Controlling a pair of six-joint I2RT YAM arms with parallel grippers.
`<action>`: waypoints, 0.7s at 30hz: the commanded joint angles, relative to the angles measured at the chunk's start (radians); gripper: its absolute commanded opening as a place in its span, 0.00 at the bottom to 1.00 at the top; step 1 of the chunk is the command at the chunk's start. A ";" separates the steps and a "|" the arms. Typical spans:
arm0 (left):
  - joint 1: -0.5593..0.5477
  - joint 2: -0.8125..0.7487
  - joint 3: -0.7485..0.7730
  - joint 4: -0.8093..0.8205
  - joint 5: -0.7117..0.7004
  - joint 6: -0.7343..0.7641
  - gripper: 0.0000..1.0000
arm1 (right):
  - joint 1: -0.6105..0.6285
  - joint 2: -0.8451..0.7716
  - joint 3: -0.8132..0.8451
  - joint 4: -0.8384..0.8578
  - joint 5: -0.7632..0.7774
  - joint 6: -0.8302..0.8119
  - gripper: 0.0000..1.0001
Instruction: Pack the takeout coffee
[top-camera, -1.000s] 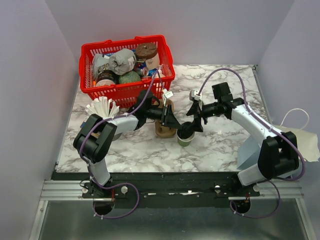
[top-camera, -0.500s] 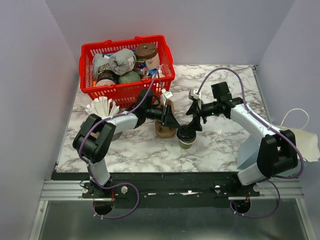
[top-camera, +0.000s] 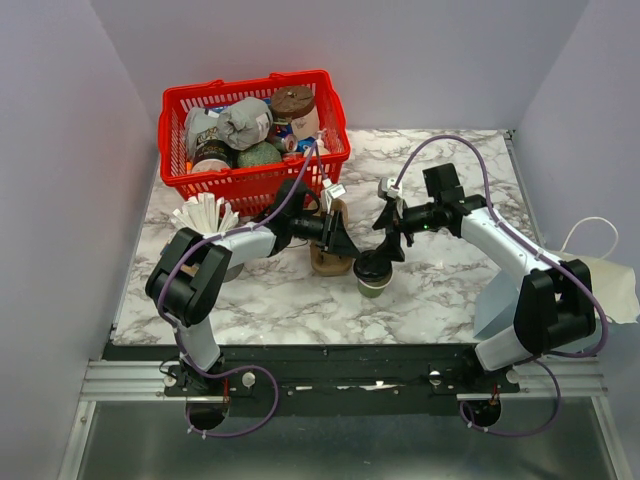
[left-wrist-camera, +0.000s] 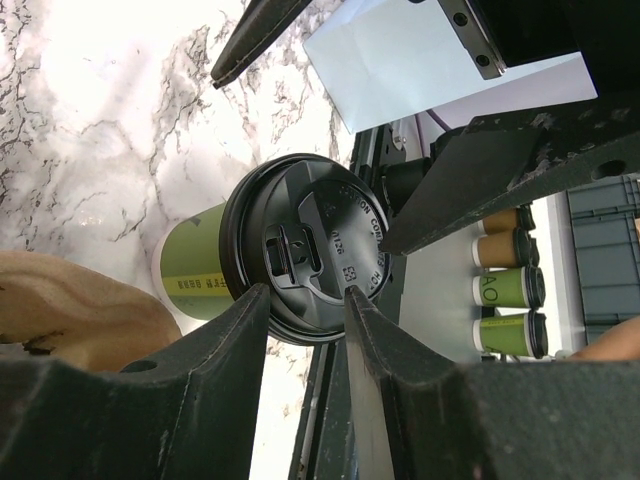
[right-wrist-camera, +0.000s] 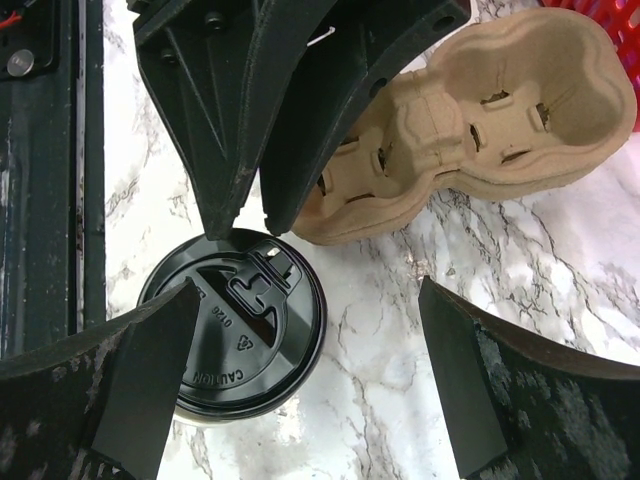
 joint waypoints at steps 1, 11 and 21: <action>0.001 -0.009 0.028 -0.001 -0.023 0.017 0.45 | 0.009 -0.024 0.011 0.024 0.011 -0.001 1.00; -0.008 -0.005 0.036 -0.001 -0.024 0.025 0.46 | 0.009 -0.075 -0.033 0.006 0.045 -0.033 1.00; -0.025 0.009 0.058 -0.021 -0.030 0.044 0.46 | 0.009 -0.092 -0.046 -0.002 0.045 -0.056 1.00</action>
